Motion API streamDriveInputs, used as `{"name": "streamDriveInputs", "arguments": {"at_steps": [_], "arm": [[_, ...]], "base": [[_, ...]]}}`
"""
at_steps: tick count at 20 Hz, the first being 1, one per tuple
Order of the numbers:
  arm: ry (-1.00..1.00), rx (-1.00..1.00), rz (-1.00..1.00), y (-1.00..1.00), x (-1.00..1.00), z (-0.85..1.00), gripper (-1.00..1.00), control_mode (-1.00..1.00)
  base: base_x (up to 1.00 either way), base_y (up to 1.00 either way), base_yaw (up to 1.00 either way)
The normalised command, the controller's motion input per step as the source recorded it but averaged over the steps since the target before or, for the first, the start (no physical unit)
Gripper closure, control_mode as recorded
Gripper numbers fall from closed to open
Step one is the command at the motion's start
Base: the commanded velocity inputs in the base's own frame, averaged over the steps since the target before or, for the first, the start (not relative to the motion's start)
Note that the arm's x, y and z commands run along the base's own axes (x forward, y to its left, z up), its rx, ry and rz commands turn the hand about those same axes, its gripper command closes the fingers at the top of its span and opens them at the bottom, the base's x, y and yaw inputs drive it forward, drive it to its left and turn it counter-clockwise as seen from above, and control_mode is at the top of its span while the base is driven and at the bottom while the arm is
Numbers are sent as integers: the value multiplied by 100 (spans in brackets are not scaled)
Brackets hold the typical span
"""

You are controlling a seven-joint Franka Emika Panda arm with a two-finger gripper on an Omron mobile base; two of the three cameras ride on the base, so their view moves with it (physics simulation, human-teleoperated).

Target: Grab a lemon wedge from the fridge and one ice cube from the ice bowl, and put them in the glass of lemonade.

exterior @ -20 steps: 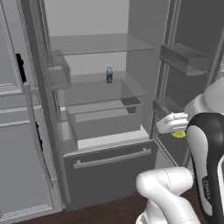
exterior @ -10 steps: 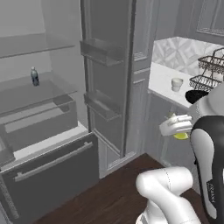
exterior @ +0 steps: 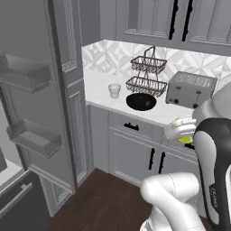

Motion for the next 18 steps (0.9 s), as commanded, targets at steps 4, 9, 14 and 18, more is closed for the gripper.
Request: {"name": "streamDriveInputs", "arguments": {"at_steps": [4,9,14,18], "arm": [[0,0,0,0,0,0,100,100],[0,0,0,0,0,0,100,100],[0,0,0,0,0,0,100,100],[0,0,0,0,0,0,100,100]], "base": [[100,-25,0],[89,-14,0],[80,15,-5],[61,38,-3]]}}
